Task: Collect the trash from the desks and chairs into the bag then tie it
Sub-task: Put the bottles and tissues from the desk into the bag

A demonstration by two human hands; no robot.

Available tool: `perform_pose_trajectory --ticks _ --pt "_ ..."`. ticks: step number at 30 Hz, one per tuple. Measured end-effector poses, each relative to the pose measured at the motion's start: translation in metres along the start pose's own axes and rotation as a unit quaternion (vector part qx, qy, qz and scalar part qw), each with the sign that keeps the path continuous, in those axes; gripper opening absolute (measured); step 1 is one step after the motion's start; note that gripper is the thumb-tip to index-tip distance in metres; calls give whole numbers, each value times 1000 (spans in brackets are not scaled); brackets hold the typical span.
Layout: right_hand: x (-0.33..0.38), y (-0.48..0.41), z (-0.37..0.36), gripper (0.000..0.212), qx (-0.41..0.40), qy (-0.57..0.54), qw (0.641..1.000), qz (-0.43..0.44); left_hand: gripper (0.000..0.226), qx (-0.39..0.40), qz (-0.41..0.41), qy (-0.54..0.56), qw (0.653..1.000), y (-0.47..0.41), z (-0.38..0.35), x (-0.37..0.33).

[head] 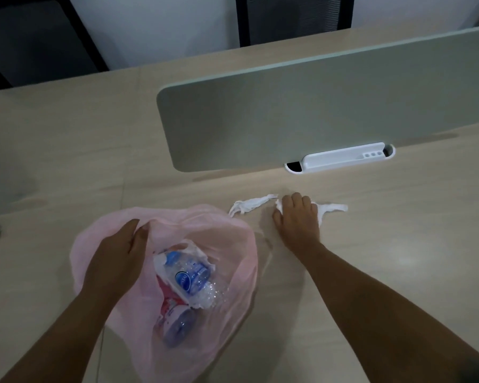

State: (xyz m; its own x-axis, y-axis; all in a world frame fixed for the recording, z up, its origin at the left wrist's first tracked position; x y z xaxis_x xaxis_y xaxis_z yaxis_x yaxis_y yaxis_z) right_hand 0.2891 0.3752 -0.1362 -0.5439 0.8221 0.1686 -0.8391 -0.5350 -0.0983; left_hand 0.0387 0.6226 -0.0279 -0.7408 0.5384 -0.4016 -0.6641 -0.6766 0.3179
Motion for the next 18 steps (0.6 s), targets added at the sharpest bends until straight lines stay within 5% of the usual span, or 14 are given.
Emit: perform_pose_trajectory --ticks 6,13,18 --pt "75 -22 -14 38 59 -53 987 143 47 -5 11 14 1000 -1 0 8" --pt "57 -1 -17 8 54 -23 994 88 44 -14 -19 18 1000 7 11 -4" --pt "72 38 49 43 -1 -130 989 76 44 -26 -27 27 999 15 21 -12"
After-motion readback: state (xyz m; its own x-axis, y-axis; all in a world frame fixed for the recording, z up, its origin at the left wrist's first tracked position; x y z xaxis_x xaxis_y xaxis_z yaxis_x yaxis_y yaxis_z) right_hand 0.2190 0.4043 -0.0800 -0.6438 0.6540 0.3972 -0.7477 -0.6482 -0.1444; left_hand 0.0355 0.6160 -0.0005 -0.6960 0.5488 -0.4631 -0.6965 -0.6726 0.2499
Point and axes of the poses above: each hand's wrist, its own y-axis away from the middle knuckle, its own z-axis out of the back of the hand, x = y × z, the point moved 9 cm from there along -y, towards the middle knuckle, and after that the axes turned 11 degrees about x, right-handed, at the moved point
